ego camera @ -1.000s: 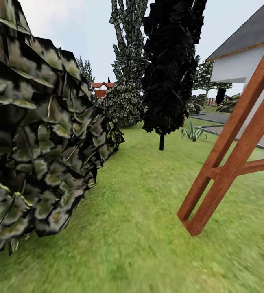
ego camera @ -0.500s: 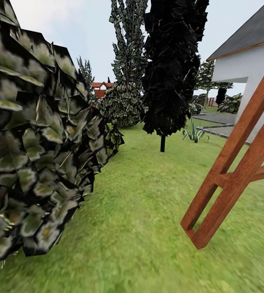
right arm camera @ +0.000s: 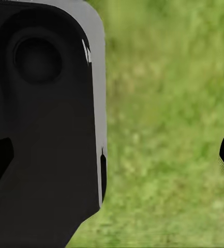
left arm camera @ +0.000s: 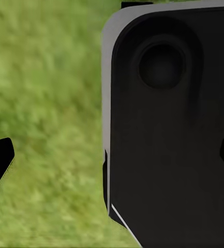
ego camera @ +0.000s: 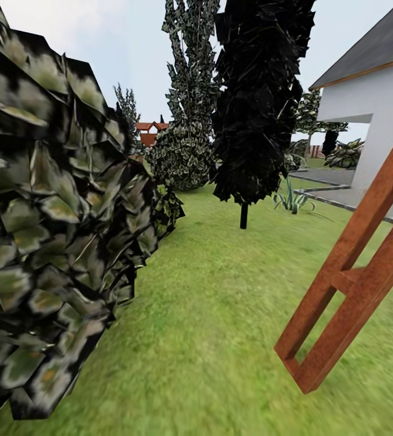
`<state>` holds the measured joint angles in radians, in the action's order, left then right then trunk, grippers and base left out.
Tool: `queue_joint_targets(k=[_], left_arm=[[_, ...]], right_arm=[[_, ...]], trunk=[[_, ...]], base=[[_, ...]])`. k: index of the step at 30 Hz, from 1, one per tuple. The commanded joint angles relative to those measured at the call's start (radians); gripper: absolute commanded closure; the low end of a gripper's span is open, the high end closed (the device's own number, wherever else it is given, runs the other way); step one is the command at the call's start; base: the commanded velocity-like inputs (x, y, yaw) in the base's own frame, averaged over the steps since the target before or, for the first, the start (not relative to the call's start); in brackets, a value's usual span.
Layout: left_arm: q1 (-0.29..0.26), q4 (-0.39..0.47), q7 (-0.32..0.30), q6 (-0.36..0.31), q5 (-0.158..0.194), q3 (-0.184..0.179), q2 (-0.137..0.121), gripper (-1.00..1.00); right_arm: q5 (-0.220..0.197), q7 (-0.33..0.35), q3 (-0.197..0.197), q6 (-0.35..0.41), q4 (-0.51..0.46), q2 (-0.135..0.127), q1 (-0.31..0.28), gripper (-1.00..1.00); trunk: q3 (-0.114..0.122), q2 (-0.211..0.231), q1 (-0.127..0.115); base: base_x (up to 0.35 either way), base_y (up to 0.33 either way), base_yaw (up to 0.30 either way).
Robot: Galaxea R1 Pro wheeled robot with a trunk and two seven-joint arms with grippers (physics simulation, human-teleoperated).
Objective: Take the three Easter eggs out of the wicker basket on the lawn in the garden, then place them on the lawn next to a single tree (choose any tree) so that all three eggs are next to the same tree and none are left in the basket.
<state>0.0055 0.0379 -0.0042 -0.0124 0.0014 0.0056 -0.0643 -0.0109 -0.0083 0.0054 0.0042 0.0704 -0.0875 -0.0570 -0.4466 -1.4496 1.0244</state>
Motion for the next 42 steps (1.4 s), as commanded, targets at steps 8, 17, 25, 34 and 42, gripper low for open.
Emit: queue_joint_targets(k=[8,17,25,34,42], left_arm=[[0.001,0.002,0.000,-0.001,0.000,0.001,0.000,-1.00],[0.001,0.003,0.000,-0.001,0.000,0.001,0.000,-1.00],[0.001,0.002,0.000,-0.001,0.000,0.001,0.000,-1.00],[0.001,0.002,0.000,-0.001,0.000,0.001,0.000,-1.00],[0.001,0.002,0.000,-0.001,0.000,0.001,0.000,-1.00]], right_arm=[[0.000,-0.001,0.001,0.000,0.002,0.000,-0.001,-1.00],[0.000,-0.001,0.001,0.000,0.002,0.000,-0.001,-1.00],[-0.001,-0.001,0.001,0.000,0.002,0.000,-0.001,-1.00],[-0.001,-0.001,0.001,0.000,0.002,0.000,-0.001,-1.00],[-0.001,-0.001,0.001,-0.001,0.002,0.000,-0.001,-1.00]], trunk=[[-0.001,0.000,0.001],[-0.001,0.000,0.001],[-0.001,0.000,0.001],[-0.001,0.000,0.001],[-0.001,0.000,0.001]], base=[[0.334,0.000,0.000],[0.334,0.000,0.000],[0.334,0.000,0.000],[0.334,0.000,0.000],[0.334,0.000,-0.006]])
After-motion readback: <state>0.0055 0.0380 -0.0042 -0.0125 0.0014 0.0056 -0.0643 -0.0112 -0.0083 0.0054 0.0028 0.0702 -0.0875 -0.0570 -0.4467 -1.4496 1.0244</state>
